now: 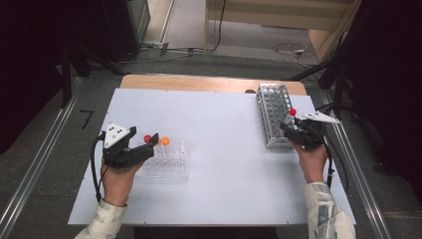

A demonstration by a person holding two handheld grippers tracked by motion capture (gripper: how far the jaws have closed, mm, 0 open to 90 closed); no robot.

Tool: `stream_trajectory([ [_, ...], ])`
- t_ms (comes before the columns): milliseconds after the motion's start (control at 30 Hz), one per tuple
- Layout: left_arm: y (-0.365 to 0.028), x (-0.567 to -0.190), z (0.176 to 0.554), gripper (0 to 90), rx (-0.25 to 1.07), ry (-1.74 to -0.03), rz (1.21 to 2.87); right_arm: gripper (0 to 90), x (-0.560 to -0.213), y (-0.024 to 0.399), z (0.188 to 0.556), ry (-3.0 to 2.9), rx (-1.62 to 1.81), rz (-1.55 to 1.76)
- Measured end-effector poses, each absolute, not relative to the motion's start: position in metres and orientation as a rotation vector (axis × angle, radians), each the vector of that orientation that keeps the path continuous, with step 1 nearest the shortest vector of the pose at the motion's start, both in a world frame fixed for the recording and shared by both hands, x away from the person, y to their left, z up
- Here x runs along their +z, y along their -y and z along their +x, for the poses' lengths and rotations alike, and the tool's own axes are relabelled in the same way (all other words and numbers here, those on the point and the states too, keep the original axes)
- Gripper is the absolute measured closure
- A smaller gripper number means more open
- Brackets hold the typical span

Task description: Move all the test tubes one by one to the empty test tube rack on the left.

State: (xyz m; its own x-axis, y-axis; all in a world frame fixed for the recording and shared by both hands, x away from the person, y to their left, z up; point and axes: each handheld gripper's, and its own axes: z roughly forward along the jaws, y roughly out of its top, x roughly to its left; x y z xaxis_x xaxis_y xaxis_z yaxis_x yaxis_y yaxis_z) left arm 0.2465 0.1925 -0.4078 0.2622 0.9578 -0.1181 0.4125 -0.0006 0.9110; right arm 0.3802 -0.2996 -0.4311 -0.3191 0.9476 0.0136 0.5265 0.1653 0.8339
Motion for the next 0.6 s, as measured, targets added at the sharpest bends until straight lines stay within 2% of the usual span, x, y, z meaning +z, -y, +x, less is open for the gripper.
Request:
stream_trajectory([
  [600,-0.192,-0.405,0.245,21.7,0.714,-1.293,1.565,64.1,-0.438,0.305,0.407,-1.919,1.007,1.422],
])
